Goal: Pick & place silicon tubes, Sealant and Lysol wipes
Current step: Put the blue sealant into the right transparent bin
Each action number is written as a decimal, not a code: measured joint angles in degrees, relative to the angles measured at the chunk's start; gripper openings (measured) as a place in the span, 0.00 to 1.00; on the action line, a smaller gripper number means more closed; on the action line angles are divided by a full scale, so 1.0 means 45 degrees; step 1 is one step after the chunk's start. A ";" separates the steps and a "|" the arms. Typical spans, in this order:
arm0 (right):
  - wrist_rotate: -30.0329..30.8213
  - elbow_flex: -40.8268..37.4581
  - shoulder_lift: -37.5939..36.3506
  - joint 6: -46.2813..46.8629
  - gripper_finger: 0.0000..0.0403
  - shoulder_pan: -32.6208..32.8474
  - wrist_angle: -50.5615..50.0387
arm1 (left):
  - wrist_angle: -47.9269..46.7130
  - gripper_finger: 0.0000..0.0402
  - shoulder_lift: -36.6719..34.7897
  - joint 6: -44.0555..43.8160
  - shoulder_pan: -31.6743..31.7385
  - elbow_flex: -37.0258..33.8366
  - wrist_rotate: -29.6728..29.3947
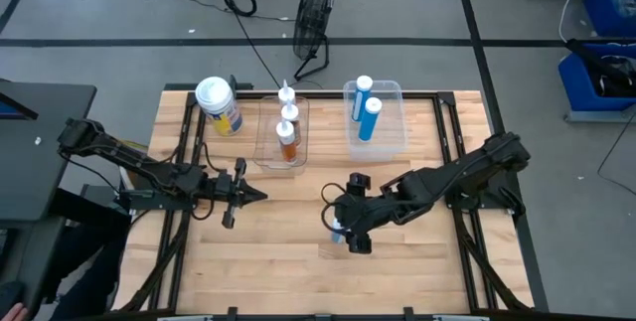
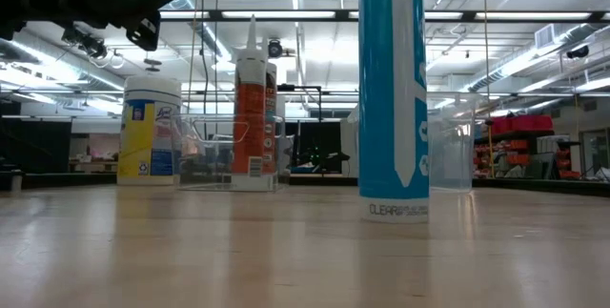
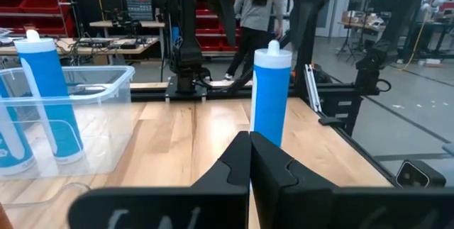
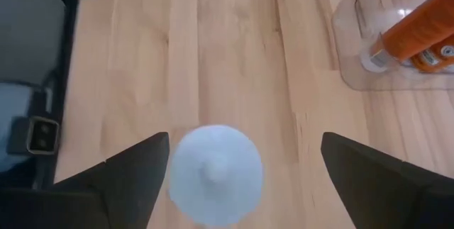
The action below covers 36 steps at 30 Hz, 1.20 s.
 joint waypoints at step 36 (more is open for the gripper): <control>-0.0716 -0.0015 0.0906 0.0485 0.91 0.0107 -0.0392 | -0.0041 0.01 0.0010 -0.0044 0.0000 0.0000 -0.0136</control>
